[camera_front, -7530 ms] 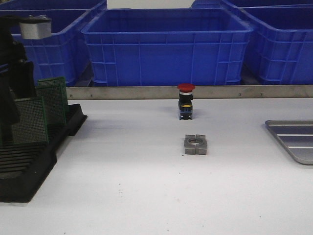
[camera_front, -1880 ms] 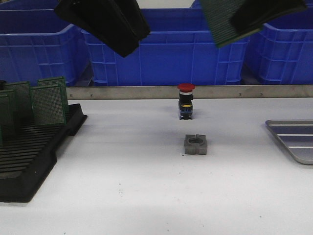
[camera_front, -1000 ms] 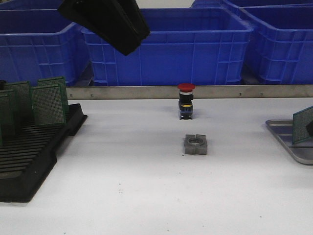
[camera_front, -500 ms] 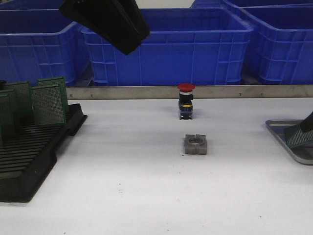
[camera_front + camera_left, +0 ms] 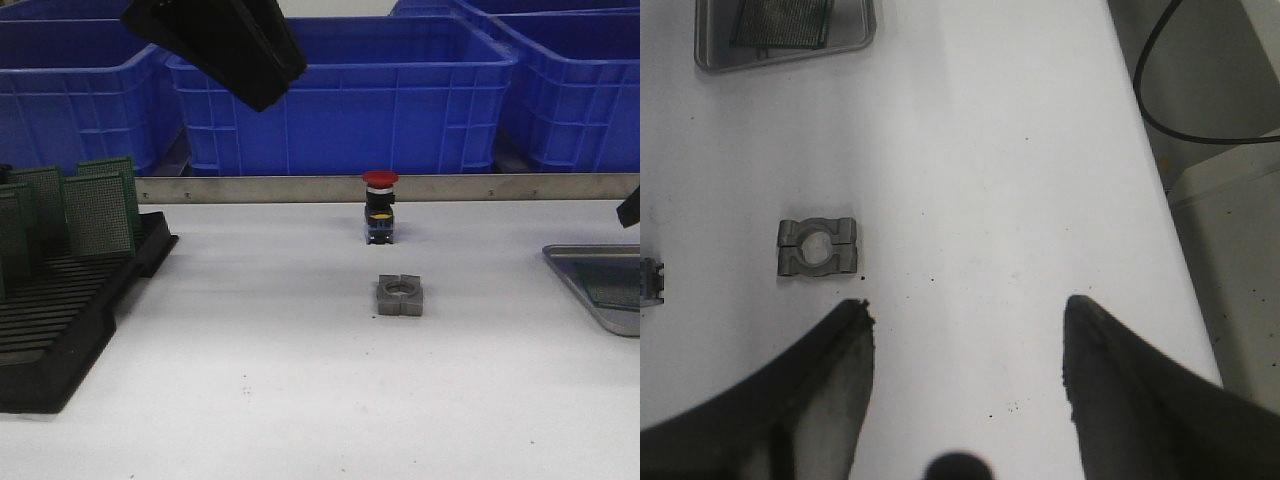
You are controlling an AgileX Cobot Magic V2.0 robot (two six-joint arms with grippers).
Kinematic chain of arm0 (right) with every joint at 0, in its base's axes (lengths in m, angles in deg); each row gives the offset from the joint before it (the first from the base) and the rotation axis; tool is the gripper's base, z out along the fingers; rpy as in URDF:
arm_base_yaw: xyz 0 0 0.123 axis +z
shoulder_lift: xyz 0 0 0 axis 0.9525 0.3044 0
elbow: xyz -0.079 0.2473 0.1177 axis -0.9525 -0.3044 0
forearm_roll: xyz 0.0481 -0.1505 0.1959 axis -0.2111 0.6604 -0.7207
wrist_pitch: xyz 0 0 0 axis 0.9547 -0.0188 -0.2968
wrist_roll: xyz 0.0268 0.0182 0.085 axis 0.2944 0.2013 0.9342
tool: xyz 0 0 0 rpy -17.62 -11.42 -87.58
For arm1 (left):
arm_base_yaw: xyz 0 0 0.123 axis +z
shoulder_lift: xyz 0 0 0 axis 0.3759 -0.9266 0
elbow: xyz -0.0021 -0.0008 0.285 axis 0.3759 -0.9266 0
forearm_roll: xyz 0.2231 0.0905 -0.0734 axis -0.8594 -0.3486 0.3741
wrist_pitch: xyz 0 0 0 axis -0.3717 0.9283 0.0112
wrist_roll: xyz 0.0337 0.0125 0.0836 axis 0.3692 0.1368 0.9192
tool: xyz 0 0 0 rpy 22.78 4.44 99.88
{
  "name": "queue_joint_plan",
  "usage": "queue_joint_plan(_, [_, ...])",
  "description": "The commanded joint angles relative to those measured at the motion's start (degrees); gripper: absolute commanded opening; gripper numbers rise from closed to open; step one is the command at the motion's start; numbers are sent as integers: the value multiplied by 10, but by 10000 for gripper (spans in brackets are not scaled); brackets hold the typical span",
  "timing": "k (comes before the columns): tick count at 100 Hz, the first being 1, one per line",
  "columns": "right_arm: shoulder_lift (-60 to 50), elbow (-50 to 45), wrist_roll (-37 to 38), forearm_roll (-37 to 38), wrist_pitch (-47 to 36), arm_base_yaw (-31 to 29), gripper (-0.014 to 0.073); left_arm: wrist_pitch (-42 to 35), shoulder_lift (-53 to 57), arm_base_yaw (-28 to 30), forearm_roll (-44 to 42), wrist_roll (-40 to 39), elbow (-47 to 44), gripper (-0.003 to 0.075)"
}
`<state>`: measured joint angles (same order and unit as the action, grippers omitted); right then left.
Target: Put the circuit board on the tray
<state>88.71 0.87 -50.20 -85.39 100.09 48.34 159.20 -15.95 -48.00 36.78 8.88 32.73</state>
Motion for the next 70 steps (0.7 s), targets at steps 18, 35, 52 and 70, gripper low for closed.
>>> queue_joint_plan(18, [-33,13,1,-20,32,-4,561,12,28,-6,22,-7,19,388])
queue_joint_plan(35, [-33,13,1,-20,36,-4,561,-22,28,4,-109,-7,43,390])
queue_joint_plan(52, [-33,13,1,-20,40,-4,561,-78,28,54,-183,-7,51,391])
queue_joint_plan(70, [-33,13,1,-21,40,-4,561,-120,9,136,-186,-7,51,392])
